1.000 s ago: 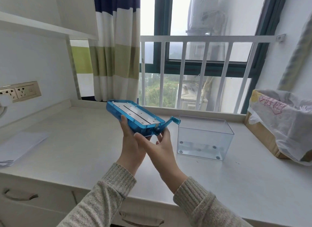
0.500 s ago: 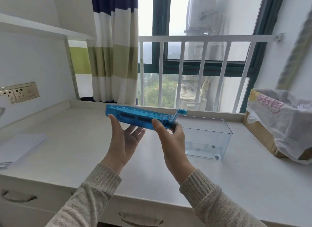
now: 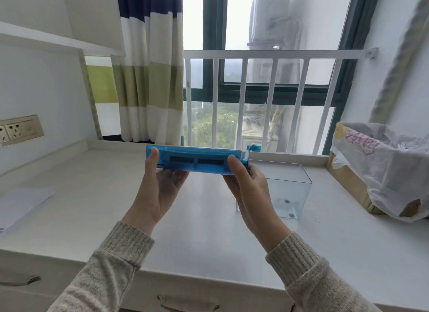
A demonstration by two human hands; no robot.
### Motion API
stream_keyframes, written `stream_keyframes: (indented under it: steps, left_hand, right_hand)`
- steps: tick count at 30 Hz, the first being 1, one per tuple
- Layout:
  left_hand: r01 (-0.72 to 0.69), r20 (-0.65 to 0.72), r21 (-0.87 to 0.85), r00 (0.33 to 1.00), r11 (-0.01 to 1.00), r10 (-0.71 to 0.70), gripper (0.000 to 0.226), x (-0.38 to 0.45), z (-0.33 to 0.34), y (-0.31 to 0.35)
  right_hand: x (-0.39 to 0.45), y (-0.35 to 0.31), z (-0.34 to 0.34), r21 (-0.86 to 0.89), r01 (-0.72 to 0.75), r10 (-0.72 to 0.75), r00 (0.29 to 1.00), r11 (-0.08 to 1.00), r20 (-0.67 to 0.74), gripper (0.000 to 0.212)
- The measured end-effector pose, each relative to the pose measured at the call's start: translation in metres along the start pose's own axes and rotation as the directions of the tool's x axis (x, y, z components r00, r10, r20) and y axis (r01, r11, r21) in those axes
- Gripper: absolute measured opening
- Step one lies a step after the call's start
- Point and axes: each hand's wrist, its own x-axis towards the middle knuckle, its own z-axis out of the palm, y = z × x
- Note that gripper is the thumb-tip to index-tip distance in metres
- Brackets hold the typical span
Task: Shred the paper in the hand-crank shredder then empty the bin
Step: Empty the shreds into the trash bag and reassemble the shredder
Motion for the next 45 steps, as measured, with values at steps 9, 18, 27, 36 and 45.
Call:
stream_keyframes:
  steps: [9,18,27,36,45]
  left_hand:
    - [0.089,-0.141,-0.085,0.985,0.992,-0.101,0.057,0.010,0.069,-0.022]
    - [0.215,-0.145,-0.075,0.964,0.974,-0.224,0.048,0.013,0.100,-0.044]
    - [0.272,-0.160,-0.046,0.948,0.961,-0.275,0.046,0.007,0.122,-0.061]
    - [0.324,-0.163,-0.048,0.931,0.945,-0.327,0.047,-0.001,0.133,-0.069]
    - [0.417,-0.015,-0.013,0.909,0.909,-0.417,0.051,-0.005,0.130,-0.060]
  right_hand:
    - [-0.003,-0.029,-0.043,-0.201,0.233,-0.266,0.952,0.951,-0.154,0.107]
    - [-0.018,-0.043,-0.104,-0.918,0.317,-0.791,0.612,0.238,0.006,0.095]
    - [-0.022,-0.045,-0.122,-0.676,0.159,-0.516,0.528,-0.719,0.674,0.097]
    - [-0.001,-0.059,-0.140,-0.580,0.130,-0.471,0.456,-0.804,0.755,0.081]
    - [0.002,-0.068,-0.148,-0.626,0.245,-0.510,0.403,-0.740,0.760,0.066]
